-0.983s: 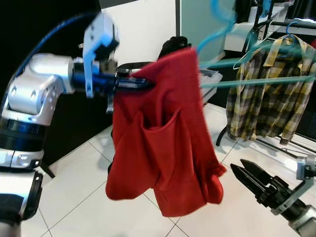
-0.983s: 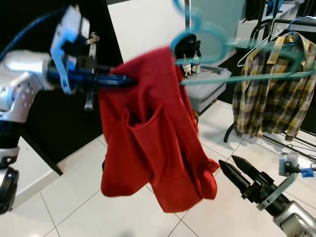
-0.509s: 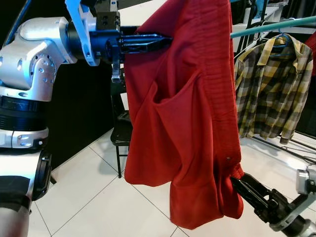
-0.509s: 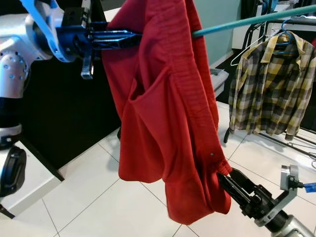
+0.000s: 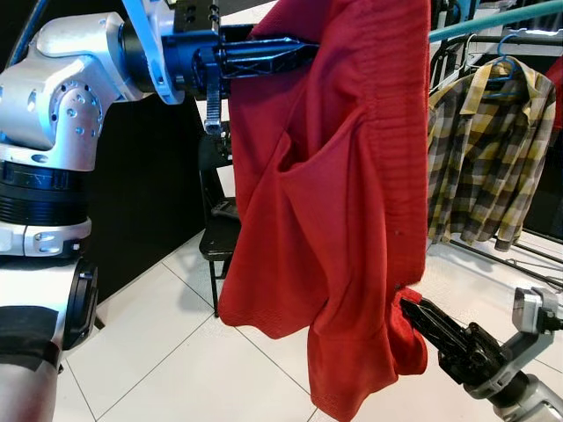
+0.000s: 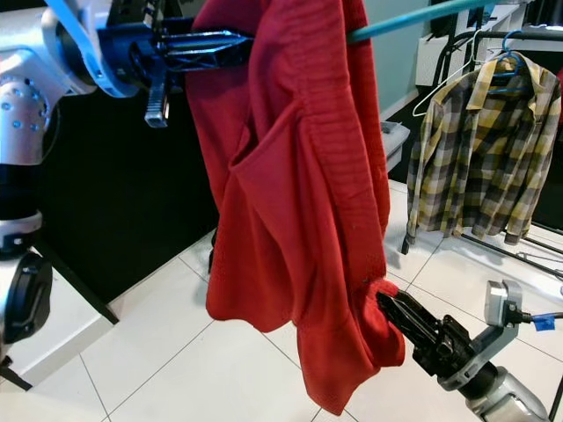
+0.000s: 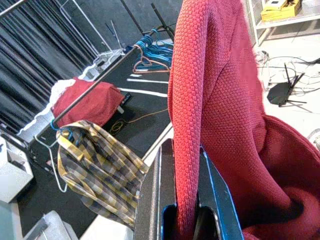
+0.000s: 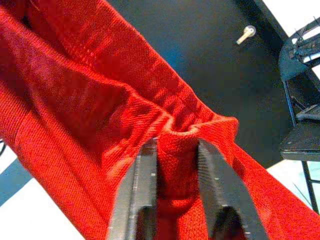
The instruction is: Hang hanger
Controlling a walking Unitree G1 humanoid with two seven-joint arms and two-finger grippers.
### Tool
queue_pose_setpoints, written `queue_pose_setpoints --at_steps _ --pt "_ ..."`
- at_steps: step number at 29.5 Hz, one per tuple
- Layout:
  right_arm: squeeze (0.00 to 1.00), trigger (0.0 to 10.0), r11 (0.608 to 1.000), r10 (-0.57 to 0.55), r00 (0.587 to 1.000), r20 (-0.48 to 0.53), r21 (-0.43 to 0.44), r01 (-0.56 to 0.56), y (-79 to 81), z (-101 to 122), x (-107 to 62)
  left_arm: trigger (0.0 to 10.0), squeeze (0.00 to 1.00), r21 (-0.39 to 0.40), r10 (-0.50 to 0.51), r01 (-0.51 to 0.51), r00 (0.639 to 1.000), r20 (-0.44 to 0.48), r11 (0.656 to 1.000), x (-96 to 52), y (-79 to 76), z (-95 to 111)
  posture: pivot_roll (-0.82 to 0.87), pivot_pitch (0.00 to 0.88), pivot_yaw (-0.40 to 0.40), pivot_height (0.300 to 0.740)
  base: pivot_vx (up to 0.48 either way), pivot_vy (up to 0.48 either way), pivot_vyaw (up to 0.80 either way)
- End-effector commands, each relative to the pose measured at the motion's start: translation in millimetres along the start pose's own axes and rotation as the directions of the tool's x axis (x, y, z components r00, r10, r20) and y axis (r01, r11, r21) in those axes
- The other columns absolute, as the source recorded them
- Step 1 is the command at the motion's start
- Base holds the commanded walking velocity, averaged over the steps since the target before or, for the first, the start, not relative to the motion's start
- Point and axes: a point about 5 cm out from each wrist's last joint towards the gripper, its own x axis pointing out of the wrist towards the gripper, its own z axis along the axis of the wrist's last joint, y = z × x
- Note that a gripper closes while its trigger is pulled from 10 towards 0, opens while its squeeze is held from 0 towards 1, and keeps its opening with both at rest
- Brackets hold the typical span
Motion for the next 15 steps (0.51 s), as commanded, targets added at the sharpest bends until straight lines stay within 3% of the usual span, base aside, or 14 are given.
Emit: queue_pose_setpoints --at_steps 1,9,13,15 --pt "0.00 0.0 1.000 0.025 1.000 -0.007 0.017 -0.025 2.3 -3.4 3.9 10.0 0.00 0.010 0.029 -0.029 0.999 0.045 1.000 -5.0 4.5 9.6 -0.07 0.000 0.136 0.740 0.000 0.000 0.00" --pt "0.00 0.0 0.999 0.030 1.000 0.007 0.016 -0.030 3.8 -1.8 4.1 10.0 0.00 0.008 0.029 -0.029 0.998 0.051 1.000 -6.5 6.4 10.8 -0.07 0.000 0.136 0.740 0.000 0.000 0.00" --pt "0.00 0.0 1.000 0.013 0.999 0.040 -0.027 -0.012 2.7 6.5 5.4 10.0 0.00 0.006 0.036 -0.037 0.998 0.049 0.999 -7.4 7.5 9.1 -0.08 0.000 0.137 0.740 0.000 0.000 0.00" --pt "0.00 0.0 0.989 -0.061 0.994 0.085 -0.131 0.072 -4.6 24.9 4.2 10.0 0.00 -0.013 0.086 -0.086 0.996 0.007 0.996 -14.5 10.4 -4.3 -0.08 0.000 0.141 0.740 0.000 0.000 0.00"
